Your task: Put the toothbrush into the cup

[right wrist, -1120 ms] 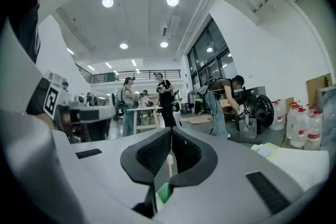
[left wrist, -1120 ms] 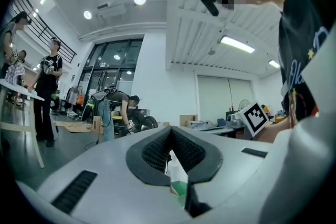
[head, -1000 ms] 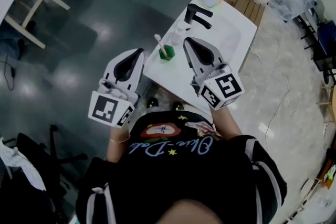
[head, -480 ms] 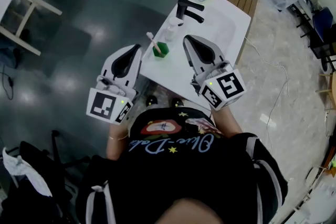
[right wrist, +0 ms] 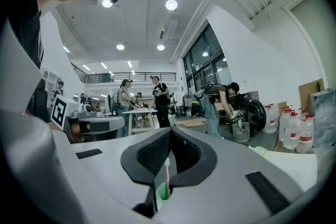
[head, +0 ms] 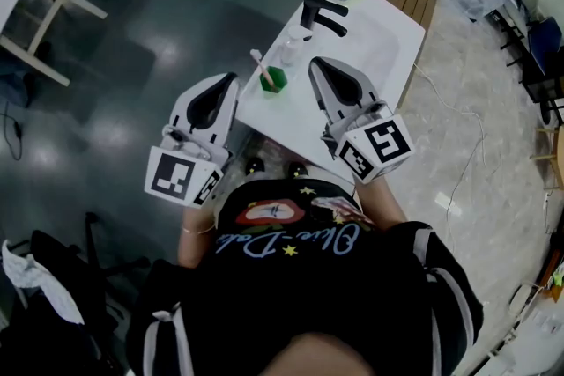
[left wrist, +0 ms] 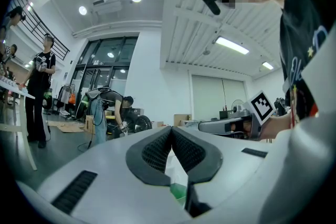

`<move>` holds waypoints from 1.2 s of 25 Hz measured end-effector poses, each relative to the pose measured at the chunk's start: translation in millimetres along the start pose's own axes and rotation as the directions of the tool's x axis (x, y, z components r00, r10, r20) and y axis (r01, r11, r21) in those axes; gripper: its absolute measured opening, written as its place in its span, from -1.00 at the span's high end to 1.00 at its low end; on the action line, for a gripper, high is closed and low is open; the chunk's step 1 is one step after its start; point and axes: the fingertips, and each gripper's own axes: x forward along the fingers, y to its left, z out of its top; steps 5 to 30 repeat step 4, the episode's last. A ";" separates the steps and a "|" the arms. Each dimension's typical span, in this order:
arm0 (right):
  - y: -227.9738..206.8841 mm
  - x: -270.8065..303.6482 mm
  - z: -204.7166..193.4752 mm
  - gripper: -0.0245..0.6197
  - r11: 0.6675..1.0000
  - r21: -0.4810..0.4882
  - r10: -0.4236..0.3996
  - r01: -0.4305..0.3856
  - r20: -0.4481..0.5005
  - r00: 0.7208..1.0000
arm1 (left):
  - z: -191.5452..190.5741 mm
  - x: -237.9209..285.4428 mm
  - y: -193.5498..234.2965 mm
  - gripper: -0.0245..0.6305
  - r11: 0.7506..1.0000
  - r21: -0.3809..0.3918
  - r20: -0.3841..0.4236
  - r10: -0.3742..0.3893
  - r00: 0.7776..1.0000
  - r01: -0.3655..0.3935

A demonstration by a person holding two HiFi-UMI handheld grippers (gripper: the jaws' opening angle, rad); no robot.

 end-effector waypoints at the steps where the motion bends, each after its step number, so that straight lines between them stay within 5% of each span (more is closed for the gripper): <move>1: 0.2 0.5 -0.2 0.92 1.000 0.000 0.000 0.000 0.000 1.000 | 0.5 -0.2 0.5 0.93 1.000 0.002 0.003 0.000 1.000 0.000; 30: 0.6 1.6 -0.9 0.92 1.000 0.001 -0.001 0.001 -0.001 1.000 | 1.3 -0.7 1.5 0.93 1.000 0.002 0.006 -0.001 1.000 0.001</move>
